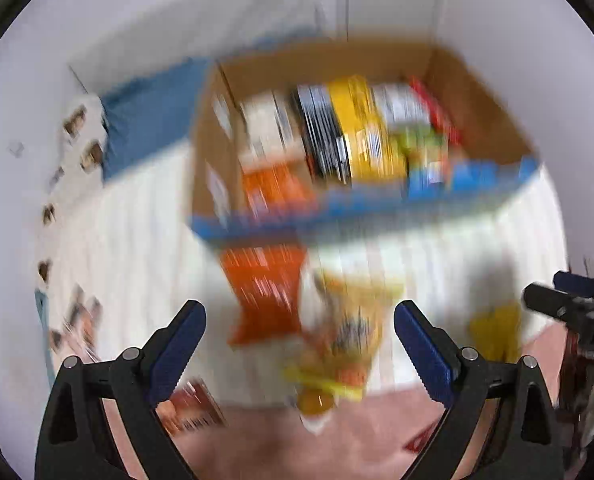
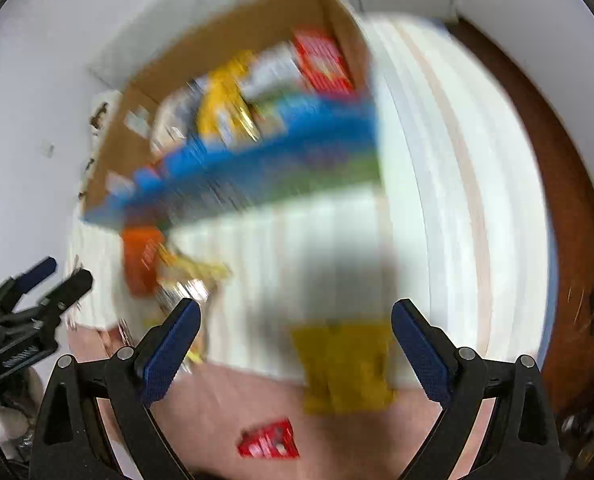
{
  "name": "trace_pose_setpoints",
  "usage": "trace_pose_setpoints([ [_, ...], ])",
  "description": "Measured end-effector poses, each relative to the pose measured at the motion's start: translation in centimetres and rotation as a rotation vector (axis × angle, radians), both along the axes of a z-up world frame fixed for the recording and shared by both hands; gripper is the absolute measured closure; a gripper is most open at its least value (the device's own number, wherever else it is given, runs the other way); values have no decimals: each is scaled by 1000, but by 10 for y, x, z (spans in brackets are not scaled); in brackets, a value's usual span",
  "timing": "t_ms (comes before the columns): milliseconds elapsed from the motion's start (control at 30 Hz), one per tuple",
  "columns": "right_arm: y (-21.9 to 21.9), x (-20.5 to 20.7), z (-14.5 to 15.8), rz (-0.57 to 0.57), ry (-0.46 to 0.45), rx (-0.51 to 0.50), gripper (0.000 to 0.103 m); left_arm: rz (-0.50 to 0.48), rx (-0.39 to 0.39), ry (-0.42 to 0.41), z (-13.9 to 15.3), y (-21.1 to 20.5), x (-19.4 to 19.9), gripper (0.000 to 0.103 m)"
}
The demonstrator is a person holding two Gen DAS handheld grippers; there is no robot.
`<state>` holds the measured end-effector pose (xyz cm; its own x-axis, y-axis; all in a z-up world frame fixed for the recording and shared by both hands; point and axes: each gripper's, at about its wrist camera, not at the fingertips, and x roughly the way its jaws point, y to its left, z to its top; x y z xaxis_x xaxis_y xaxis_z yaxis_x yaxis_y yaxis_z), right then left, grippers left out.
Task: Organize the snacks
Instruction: 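Grasp the yellow cookie bag with the left tool while the right tool grasps the yellow packet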
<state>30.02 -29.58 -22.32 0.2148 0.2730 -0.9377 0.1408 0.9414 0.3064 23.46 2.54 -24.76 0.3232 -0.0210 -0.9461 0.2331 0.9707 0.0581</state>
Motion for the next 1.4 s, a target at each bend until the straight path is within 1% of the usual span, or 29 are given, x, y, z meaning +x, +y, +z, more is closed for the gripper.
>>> trace_pose_setpoints([
  [67, -11, -17, -31, -40, 73, 31, 5, -38, 31, 65, -32, -13, -1, 6],
  [133, -17, -26, -50, -61, 104, 30, 5, -104, 77, 126, -61, -32, 0, 6],
  [200, -18, -34, -60, -73, 116, 25, 5, -163, 133, 174, -85, -50, 4, 6],
  [233, -18, -36, -63, -72, 118, 22, 5, -185, 148, 203, -97, -57, 6, 6],
  [300, -14, -39, -70, -59, 122, 15, 5, -190, 144, 257, -115, -68, 14, 7],
  [333, -12, -40, -74, -52, 127, 7, 5, -178, 135, 260, -118, -69, 16, 16],
  [367, -9, -41, -77, -46, 129, -9, 6, -156, 108, 262, -119, -69, 19, 37],
  [400, -7, -41, -78, -41, 130, -29, 9, -117, 84, 277, -121, -67, 22, 46],
  [433, -5, -42, -81, -32, 129, -43, 24, -87, 58, 290, -122, -64, 23, 51],
  [467, -3, -43, -83, -27, 126, -56, 31, -51, 29, 300, -122, -60, 22, 51],
  [500, -3, -43, -86, -26, 122, -66, 33, -6, 3, 307, -121, -56, 18, 51],
  [567, -1, -50, -87, -19, 112, -77, 34, 42, -36, 330, -123, -51, 7, 51],
  [633, 2, -57, -88, -6, 120, -79, 35, 81, -71, 355, -127, -46, -9, 51],
  [767, 7, -75, -95, 26, 146, -80, 35, 115, -104, 402, -145, -41, -43, 51],
  [867, 5, -79, -99, 12, 142, -66, 33, 127, -119, 406, -158, -38, -52, 46],
  [900, 5, -78, -101, 14, 148, -69, 33, 131, -123, 403, -162, -37, -52, 46],
  [1000, 5, -78, -108, 25, 155, -88, 32, 138, -124, 391, -164, -38, -52, 46],
  [1033, 7, -78, -109, 34, 151, -103, 34, 140, -125, 383, -161, -40, -52, 48],
  [1100, 11, -81, -108, 54, 134, -134, 45, 144, -126, 361, -155, -38, -55, 51],
  [1133, 13, -84, -106, 64, 125, -143, 49, 141, -128, 357, -149, -35, -57, 54],
  [1200, 17, -86, -100, 72, 118, -120, 51, 130, -140, 358, -144, -35, -61, 56],
  [1267, 17, -91, -86, 77, 103, -72, 52, 120, -156, 361, -135, -33, -63, 57],
  [1300, 22, -93, -82, 80, 92, -65, 52, 116, -161, 356, -127, -31, -64, 57],
  [1400, 26, -92, -49, 94, 37, -21, 52, 95, -210, 309, -90, -24, -64, 57],
])
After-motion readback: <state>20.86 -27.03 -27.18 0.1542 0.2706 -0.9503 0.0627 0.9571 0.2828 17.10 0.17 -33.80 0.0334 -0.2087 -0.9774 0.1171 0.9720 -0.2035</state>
